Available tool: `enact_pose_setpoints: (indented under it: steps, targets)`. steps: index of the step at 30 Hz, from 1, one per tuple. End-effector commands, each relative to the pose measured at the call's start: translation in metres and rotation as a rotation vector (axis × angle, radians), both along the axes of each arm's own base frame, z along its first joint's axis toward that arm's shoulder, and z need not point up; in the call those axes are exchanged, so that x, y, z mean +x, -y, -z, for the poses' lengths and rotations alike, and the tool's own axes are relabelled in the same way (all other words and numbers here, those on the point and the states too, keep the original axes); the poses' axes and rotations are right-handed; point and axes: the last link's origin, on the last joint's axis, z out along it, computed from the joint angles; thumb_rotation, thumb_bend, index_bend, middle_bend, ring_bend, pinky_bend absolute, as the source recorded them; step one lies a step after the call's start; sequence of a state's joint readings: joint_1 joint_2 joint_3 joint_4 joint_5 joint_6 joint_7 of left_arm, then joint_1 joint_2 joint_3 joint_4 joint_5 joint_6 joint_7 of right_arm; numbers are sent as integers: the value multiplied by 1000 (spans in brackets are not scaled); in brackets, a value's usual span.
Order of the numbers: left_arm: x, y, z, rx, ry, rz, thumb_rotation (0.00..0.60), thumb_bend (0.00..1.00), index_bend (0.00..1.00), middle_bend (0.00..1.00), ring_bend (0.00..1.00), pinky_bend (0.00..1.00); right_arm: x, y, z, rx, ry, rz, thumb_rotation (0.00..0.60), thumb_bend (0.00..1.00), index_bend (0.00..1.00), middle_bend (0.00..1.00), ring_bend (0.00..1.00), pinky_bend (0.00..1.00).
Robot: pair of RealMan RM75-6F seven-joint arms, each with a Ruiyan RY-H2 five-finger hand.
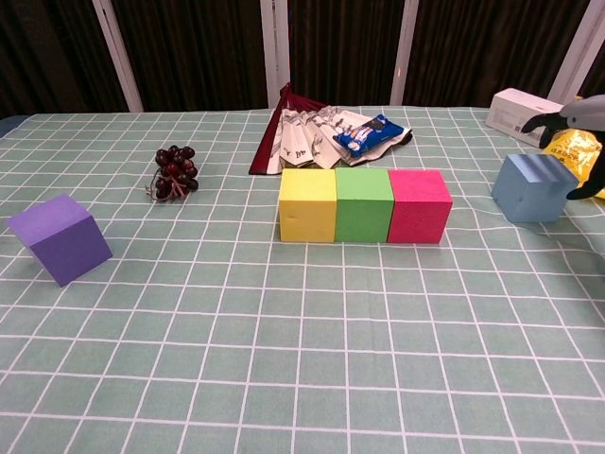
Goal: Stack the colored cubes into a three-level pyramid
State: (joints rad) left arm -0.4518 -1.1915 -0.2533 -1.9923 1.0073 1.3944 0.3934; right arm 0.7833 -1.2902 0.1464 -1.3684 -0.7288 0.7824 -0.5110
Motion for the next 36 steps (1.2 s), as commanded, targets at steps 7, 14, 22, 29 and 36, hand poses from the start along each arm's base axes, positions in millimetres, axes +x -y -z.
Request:
enact_pose_setpoints:
  steps: [7, 14, 22, 29, 36]
  targets:
    - [-2, -2, 2, -1, -6, -11, 600, 121, 0, 6, 0, 0, -4, 8, 13, 5, 24, -8, 600, 248, 0, 218, 28, 0]
    - [-4, -3, 3, -4, -11, -18, 600, 121, 0, 6, 0, 0, -4, 13, 18, 10, 23, -23, 600, 248, 0, 262, 67, 0]
    - [-3, -2, 3, -3, -9, -15, 600, 121, 0, 6, 0, 0, -9, 14, 20, -18, 17, -28, 600, 277, 83, 427, 209, 0]
    - [-1, -1, 3, -3, 0, -11, 600, 121, 0, 6, 0, 0, 0, 6, 9, -39, 47, -56, 600, 284, 86, 431, 211, 0]
    - [1, 1, 0, -3, 15, 0, 600, 121, 0, 7, 0, 0, 26, -11, -22, -60, 74, -113, 600, 284, 86, 432, 211, 0]
